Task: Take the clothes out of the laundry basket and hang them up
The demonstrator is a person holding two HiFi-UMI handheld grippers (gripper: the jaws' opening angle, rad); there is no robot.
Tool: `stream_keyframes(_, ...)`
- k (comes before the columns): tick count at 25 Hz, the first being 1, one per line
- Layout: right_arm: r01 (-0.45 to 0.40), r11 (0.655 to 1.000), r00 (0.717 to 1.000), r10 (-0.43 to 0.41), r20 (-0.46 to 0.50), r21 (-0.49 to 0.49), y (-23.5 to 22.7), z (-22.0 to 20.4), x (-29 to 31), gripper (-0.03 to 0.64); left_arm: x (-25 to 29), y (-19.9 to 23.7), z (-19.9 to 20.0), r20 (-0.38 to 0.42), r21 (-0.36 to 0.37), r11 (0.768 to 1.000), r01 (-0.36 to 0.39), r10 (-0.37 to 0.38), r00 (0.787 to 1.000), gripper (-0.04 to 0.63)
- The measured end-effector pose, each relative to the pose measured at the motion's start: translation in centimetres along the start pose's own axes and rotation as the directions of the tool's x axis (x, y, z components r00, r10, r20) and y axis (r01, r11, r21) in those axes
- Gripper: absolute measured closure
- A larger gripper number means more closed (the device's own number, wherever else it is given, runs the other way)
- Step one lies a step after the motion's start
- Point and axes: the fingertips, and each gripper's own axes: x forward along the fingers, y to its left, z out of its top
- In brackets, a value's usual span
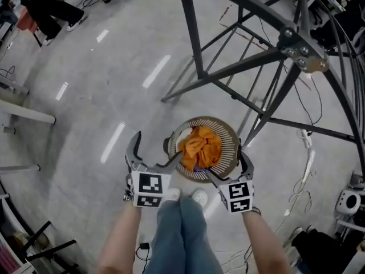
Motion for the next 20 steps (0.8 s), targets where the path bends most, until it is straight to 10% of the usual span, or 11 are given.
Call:
stream_keyframes(6, -0.025, 0.992, 0.997, 0.016, -0.077, -0.125, 0.0, -3.6, 8.2, 0.094, 3.9, 1.1, -5.2, 0.008, -0.032, 0.999, -0.01, 0.011, 1.0, 0.029)
stream_keyframes(12, -0.031, 0.98, 0.98, -0.009, -0.2, -0.196, -0.4, -9.3, 15.2, 0.326, 6.7, 1.7, -8.2, 0.039, -0.026, 1.0, -0.015, 0.016, 0.999, 0.029)
stream_keyframes(20, -0.116, 0.882, 0.933, -0.061, -0.354, -0.457, -2.1, -17.1, 25.1, 0.445, 11.3, 2.0, -11.1, 0.065, 0.027, 1.0, -0.004, 0.002, 0.998, 0.029)
